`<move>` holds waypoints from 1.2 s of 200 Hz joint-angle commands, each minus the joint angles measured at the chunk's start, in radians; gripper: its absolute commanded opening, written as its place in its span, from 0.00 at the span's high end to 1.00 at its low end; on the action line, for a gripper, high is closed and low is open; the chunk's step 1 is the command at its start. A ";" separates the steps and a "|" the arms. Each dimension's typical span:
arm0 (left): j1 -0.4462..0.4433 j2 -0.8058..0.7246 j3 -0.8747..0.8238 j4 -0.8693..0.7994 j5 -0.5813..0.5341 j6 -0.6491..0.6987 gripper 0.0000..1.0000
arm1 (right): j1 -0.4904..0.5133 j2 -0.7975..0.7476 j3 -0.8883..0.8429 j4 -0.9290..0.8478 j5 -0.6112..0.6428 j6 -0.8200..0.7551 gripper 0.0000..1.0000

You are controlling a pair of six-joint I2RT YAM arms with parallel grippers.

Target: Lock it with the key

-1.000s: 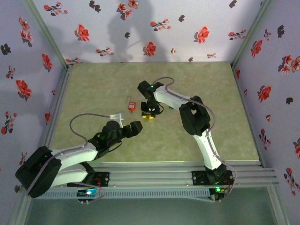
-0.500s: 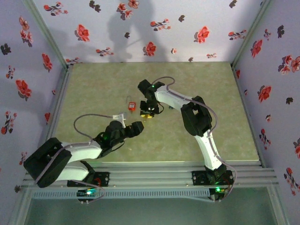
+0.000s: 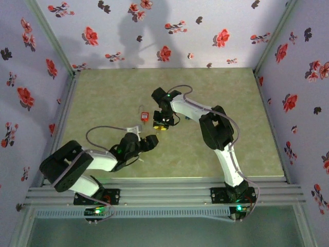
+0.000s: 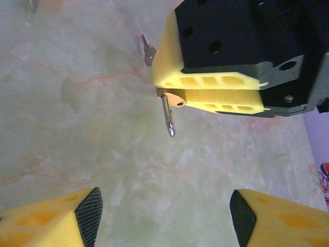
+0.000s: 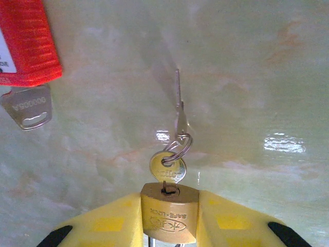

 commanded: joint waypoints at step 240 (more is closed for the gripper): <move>0.012 0.171 0.106 0.131 0.002 -0.030 0.56 | 0.008 -0.097 -0.090 0.072 -0.071 0.060 0.74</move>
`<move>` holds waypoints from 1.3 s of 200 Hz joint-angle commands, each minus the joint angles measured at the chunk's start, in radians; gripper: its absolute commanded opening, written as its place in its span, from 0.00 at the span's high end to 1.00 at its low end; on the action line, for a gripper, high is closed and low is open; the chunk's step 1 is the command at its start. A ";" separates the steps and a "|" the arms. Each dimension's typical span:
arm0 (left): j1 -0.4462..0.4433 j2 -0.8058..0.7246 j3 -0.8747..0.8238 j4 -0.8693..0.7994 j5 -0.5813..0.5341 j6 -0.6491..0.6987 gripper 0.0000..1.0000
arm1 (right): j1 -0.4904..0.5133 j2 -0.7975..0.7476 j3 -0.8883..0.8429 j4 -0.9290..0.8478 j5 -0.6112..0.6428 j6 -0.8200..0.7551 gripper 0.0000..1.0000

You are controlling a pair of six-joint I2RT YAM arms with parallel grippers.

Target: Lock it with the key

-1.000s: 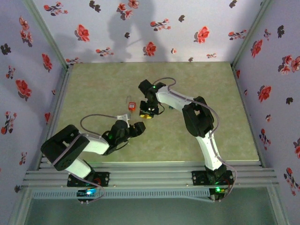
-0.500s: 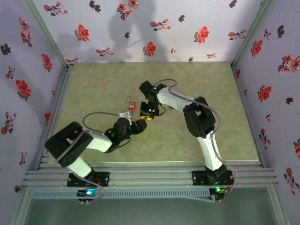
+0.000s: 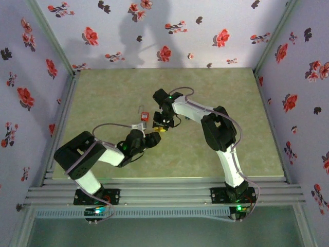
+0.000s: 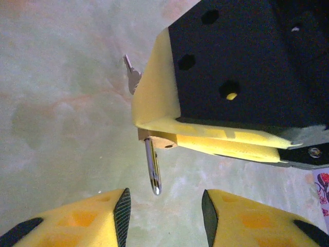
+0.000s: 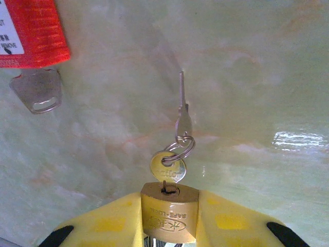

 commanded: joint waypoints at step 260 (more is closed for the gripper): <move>0.047 0.032 0.003 0.068 -0.006 -0.036 0.87 | 0.038 -0.063 -0.034 0.040 -0.046 0.032 0.74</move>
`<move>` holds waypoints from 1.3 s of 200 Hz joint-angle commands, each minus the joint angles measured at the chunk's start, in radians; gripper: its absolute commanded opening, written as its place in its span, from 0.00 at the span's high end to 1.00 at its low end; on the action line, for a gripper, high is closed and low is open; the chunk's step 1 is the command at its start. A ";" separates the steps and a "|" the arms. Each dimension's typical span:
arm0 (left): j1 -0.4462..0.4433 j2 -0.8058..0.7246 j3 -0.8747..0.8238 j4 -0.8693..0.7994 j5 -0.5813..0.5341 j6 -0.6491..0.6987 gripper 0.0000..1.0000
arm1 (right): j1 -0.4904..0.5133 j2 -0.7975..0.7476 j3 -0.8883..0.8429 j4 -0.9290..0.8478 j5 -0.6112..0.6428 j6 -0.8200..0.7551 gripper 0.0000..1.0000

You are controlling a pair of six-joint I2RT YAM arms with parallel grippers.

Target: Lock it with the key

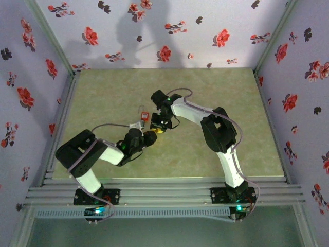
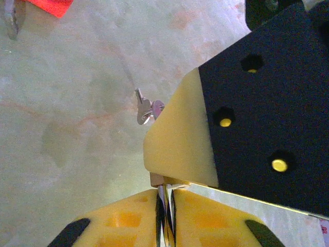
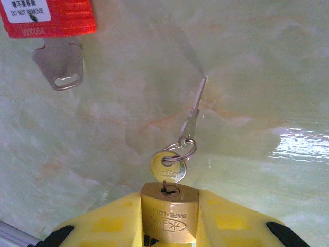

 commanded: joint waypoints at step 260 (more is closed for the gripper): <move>0.049 -0.506 0.098 -0.633 0.404 0.144 1.00 | -0.263 -0.593 -0.619 0.506 -0.094 0.028 0.01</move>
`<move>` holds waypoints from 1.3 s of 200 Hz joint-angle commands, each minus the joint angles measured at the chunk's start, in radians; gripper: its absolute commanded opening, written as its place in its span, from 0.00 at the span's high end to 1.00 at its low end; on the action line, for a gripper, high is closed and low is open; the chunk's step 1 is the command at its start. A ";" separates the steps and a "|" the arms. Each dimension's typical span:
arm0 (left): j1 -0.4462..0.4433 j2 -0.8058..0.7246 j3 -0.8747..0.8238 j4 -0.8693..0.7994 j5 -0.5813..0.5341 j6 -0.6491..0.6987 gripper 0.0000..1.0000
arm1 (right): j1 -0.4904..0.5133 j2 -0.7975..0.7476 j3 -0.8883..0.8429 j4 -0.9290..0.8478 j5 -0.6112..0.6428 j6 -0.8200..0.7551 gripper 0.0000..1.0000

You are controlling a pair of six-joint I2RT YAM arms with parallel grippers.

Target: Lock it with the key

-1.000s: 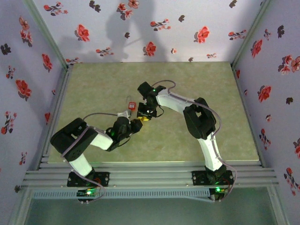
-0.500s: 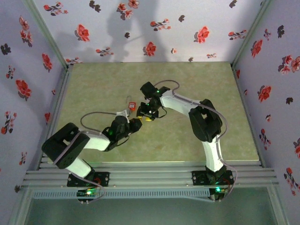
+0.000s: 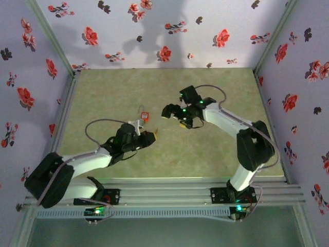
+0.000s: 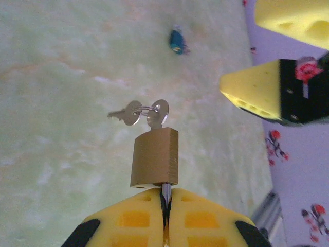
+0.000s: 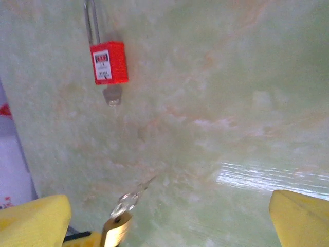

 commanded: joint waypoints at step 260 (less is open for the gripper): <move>0.082 0.212 0.114 0.537 0.675 -0.414 1.00 | -0.001 -0.705 -0.810 0.830 -0.211 -0.200 0.22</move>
